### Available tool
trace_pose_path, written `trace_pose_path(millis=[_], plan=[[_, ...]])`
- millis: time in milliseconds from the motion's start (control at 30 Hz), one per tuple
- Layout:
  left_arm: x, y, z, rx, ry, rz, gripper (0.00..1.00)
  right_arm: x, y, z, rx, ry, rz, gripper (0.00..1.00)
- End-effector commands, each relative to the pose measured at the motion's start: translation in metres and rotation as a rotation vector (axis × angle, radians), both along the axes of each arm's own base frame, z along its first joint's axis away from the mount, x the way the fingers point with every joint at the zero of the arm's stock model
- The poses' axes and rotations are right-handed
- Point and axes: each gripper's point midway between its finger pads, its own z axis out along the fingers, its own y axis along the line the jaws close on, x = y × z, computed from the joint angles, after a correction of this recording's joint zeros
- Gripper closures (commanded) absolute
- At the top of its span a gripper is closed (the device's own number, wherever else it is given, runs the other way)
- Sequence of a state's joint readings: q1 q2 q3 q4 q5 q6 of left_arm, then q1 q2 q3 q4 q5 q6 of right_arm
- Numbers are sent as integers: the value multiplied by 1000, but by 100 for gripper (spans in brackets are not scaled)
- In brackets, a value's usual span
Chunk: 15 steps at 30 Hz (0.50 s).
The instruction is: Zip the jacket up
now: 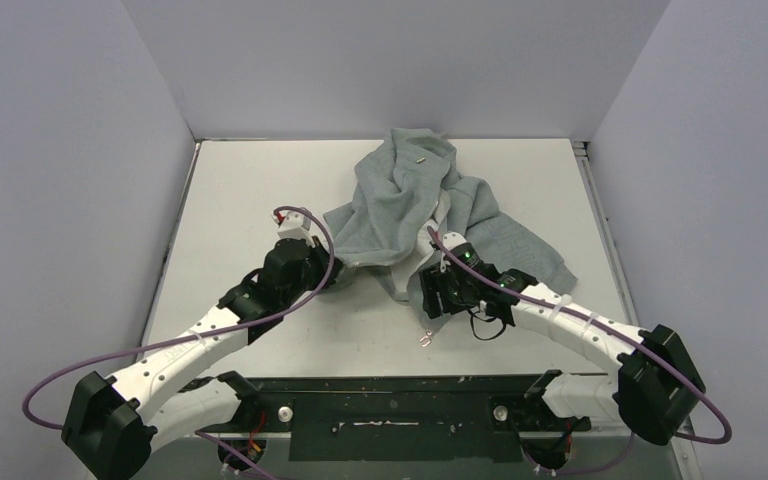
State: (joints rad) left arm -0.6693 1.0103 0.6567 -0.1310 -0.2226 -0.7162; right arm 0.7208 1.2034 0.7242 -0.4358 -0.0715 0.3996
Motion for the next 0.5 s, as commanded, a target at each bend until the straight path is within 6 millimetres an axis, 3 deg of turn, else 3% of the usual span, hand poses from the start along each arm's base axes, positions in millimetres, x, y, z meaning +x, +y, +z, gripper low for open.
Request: trace_pose_path(millis=[0, 300, 467], plan=[[-2, 5, 8, -8, -15, -25, 100, 13, 1, -2, -79, -27, 58, 34], [-15, -17, 6, -74, 32, -218, 100, 8, 2, -25, -89, 38, 30, 34], [-17, -18, -3, -77, 68, -239, 100, 4, 3, -32, -99, 83, 37, 34]])
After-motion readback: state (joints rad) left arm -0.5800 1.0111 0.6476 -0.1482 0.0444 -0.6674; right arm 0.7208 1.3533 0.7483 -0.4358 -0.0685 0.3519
